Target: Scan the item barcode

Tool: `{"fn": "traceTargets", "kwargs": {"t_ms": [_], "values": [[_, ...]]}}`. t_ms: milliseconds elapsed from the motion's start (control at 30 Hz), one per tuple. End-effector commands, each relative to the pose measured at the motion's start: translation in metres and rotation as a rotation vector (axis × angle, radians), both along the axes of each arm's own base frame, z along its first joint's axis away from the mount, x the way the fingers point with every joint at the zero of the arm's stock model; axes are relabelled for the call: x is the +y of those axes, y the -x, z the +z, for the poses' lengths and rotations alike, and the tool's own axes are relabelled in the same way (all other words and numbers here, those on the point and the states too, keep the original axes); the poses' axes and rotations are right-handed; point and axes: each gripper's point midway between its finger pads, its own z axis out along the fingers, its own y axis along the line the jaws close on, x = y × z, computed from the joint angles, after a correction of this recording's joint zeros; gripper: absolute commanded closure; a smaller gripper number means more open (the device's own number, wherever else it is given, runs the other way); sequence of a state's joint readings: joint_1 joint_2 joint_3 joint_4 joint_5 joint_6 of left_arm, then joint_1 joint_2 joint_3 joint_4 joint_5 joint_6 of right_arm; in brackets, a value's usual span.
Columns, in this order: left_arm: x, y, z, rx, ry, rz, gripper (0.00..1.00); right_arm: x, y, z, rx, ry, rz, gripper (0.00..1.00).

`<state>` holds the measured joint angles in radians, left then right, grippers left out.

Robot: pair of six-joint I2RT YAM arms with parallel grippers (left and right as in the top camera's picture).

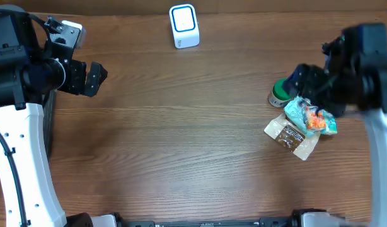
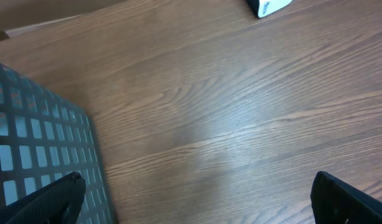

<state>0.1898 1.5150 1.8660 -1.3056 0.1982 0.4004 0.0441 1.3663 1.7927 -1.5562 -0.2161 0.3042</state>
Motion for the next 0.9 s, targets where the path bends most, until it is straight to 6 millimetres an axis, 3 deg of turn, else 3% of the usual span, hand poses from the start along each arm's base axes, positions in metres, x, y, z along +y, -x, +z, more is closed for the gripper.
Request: {"fn": "traceTargets", "kwargs": {"t_ms": [0, 200, 433, 633, 767, 867], "values": [[-0.003, -0.002, 0.005, -0.018, -0.013, -0.027, 0.00, 0.012, 0.032, 0.036, -0.136, -0.014, 0.069, 0.00], [-0.003, -0.002, 0.005, -0.018, -0.013, -0.027, 0.00, 0.011, 0.076, 0.068, -0.284, -0.027, 0.079, 0.00], [-0.003, -0.002, 0.005, -0.018, -0.013, -0.027, 0.00, 0.009, 0.099, 0.080, -0.351, -0.031, 0.079, 0.00], [-0.003, -0.002, 0.005, -0.018, -0.013, -0.027, 0.00, 0.001, 0.095, 0.077, -0.353, 0.014, 0.053, 0.00], [-0.003, -0.002, 0.005, -0.018, -0.013, -0.027, 0.00, -0.017, 0.071, 0.082, -0.436, 0.104, -0.020, 0.00], [-0.003, -0.002, 0.005, -0.018, -0.013, -0.027, 0.00, -0.015, 0.056, 0.090, -0.560, 0.161, 0.055, 0.00]]}}
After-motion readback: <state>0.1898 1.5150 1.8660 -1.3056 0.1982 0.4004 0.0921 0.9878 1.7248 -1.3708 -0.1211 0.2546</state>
